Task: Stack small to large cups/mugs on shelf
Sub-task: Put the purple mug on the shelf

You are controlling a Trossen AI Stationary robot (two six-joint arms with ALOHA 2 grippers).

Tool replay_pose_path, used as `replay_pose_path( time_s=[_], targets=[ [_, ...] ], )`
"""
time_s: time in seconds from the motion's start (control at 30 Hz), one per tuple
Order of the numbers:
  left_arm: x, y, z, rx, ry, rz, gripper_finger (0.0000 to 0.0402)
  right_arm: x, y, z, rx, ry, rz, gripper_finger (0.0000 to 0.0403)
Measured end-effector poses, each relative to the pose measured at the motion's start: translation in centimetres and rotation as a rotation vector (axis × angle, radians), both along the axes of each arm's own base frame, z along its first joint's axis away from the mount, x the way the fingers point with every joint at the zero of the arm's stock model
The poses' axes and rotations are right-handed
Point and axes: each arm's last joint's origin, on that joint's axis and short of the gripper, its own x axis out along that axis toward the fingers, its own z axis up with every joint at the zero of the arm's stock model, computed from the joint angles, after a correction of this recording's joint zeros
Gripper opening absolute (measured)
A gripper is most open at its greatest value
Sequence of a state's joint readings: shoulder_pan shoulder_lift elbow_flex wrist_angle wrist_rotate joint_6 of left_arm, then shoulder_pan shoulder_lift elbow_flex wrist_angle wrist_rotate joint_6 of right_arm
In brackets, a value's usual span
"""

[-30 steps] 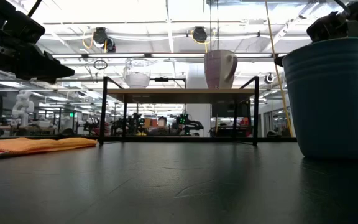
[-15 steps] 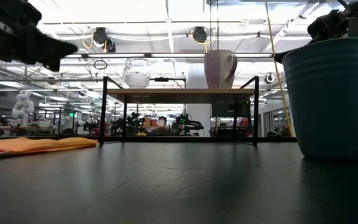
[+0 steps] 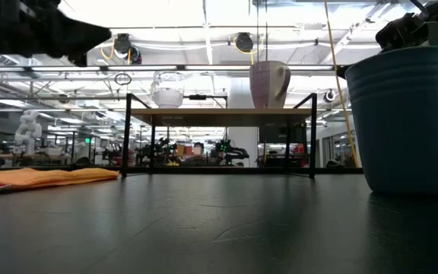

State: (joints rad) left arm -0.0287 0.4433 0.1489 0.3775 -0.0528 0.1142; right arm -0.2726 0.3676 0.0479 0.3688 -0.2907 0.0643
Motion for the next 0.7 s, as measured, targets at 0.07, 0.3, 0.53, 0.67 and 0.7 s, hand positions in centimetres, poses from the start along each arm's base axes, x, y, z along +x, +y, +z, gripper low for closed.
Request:
replay_pose_path(
  time_s=[0.07, 0.3, 0.53, 0.67, 0.7],
  targets=[
    [0.7, 0.0, 0.8, 0.009, 0.004, -0.003, 0.0033, 0.0, 0.0, 0.0, 0.000, 0.000, 0.000, 0.0000],
    [3.1, -0.2, 1.2, 0.112, -0.003, -0.026, 0.0033, 0.0, 0.0, 0.0, 0.004, 0.000, 0.000, 0.0000],
    [4.6, -0.2, 1.0, 0.146, -0.070, -0.068, 0.0033, 0.0, 0.0, 0.0, 0.004, 0.002, 0.002, 0.0000],
    [5.1, -0.2, 0.7, 0.153, -0.080, -0.055, 0.0033, 0.0, 0.0, -0.1, 0.006, 0.008, 0.002, 0.0000],
    [5.3, -0.1, 0.7, 0.146, -0.079, -0.043, 0.0033, 0.0, 0.0, -0.1, 0.006, 0.008, 0.002, 0.0000]
  ],
)
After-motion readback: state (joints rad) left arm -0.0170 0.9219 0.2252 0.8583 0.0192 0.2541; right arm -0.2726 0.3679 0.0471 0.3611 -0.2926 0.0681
